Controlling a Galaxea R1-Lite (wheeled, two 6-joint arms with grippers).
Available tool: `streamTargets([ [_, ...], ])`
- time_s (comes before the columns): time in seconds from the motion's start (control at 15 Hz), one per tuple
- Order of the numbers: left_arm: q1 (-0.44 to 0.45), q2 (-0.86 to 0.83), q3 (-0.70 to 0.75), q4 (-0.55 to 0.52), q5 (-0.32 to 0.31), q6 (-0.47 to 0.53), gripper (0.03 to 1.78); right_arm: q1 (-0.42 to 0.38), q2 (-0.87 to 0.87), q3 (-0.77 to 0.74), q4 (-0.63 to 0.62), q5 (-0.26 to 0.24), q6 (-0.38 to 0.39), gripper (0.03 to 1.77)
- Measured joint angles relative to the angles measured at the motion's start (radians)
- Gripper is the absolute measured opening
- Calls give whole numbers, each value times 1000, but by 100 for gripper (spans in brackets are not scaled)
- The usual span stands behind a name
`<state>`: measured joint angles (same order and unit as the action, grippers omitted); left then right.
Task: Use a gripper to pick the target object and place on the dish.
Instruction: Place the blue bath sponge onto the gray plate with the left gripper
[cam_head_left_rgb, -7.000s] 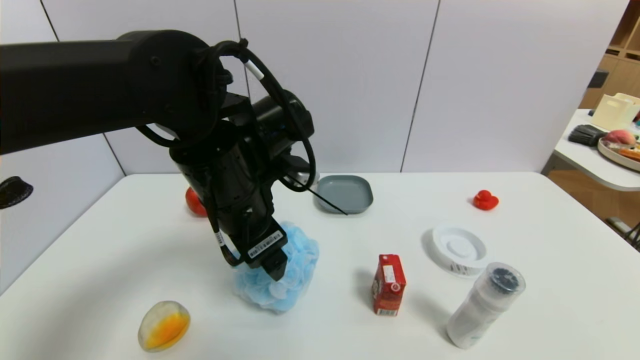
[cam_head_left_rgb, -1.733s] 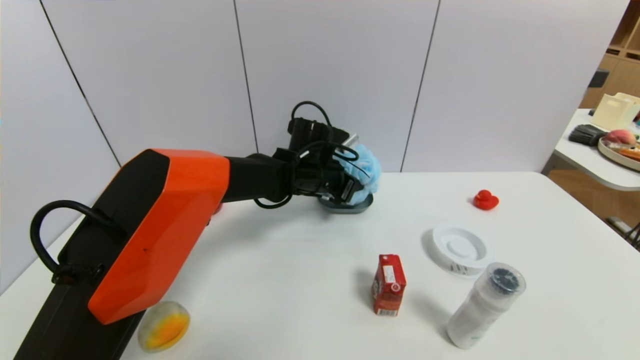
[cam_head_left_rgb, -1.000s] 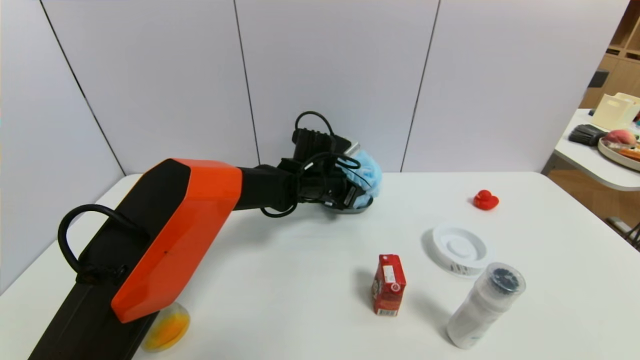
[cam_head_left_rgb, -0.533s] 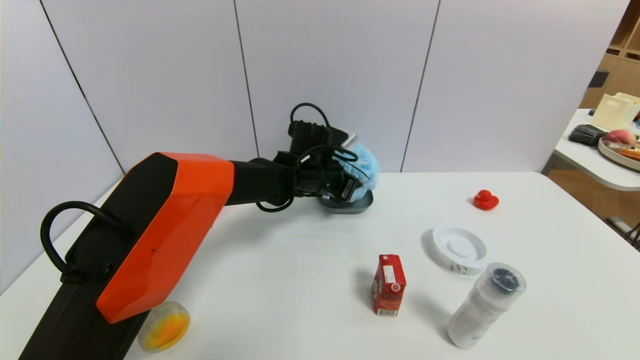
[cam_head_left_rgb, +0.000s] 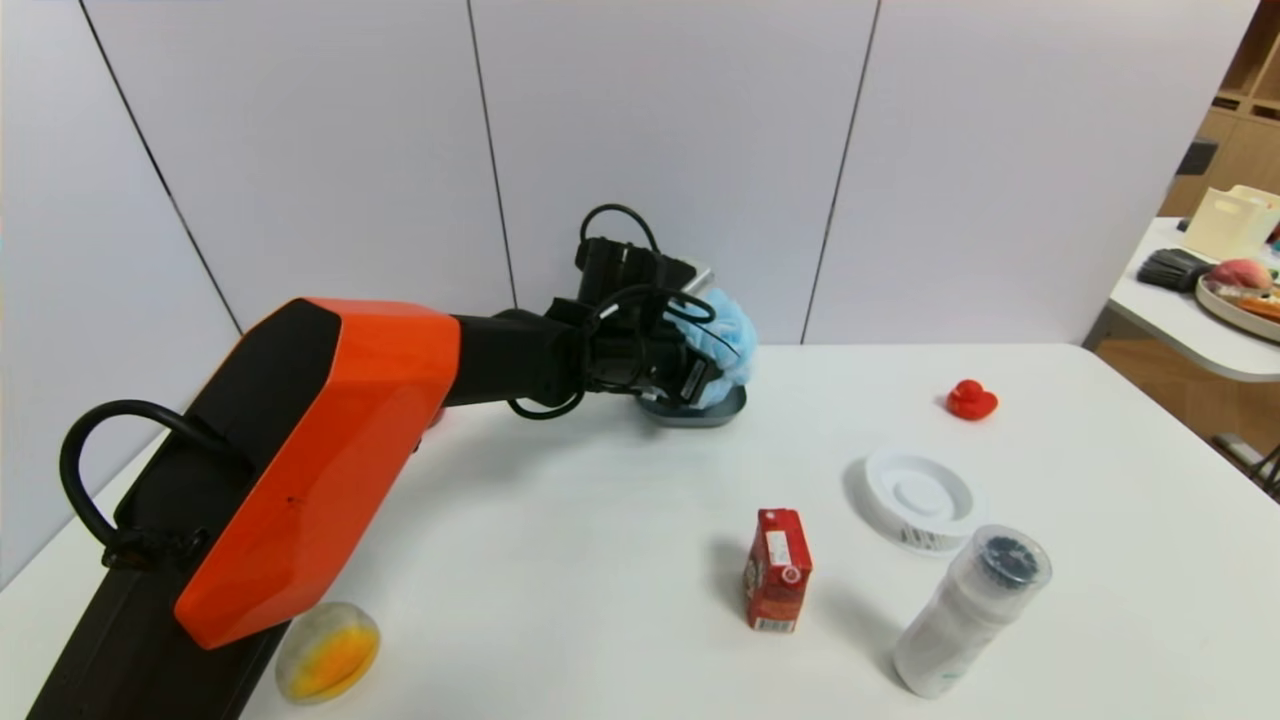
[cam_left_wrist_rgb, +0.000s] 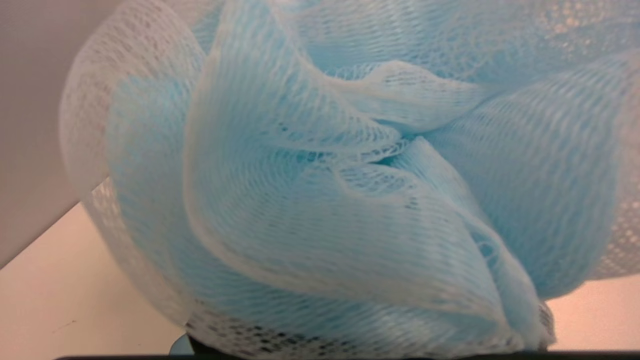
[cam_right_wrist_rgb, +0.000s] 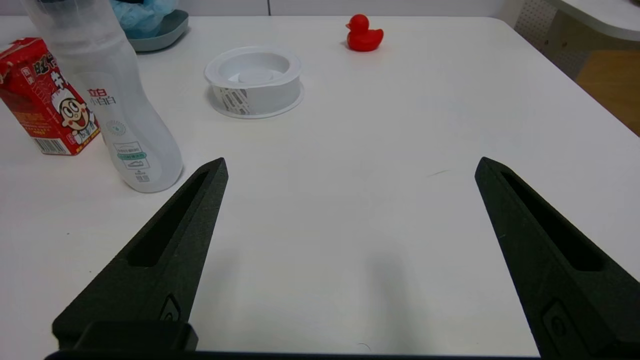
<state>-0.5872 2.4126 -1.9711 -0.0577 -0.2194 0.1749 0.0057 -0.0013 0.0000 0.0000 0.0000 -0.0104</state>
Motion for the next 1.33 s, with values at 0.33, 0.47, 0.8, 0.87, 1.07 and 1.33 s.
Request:
streamTargets([
  [0.33,1,4,0,0,-1,-2,75,0,0,0,0,0,0,171],
  [0.47,1,6,1,1,-3,-5,82,0,0,0,0,0,0,171],
  [0.8,1,10,7,4,-3,-4,125,0,0,0,0,0,0,171],
  [0.87,1,12,7,4,-2,-7,131,0,0,0,0,0,0,171],
  [1.07,1,14,6,4,-2,-7,144,0,0,0,0,0,0,171],
  [1.33,1,14,6,1,0,-8,154,0,0,0,0,0,0,171],
])
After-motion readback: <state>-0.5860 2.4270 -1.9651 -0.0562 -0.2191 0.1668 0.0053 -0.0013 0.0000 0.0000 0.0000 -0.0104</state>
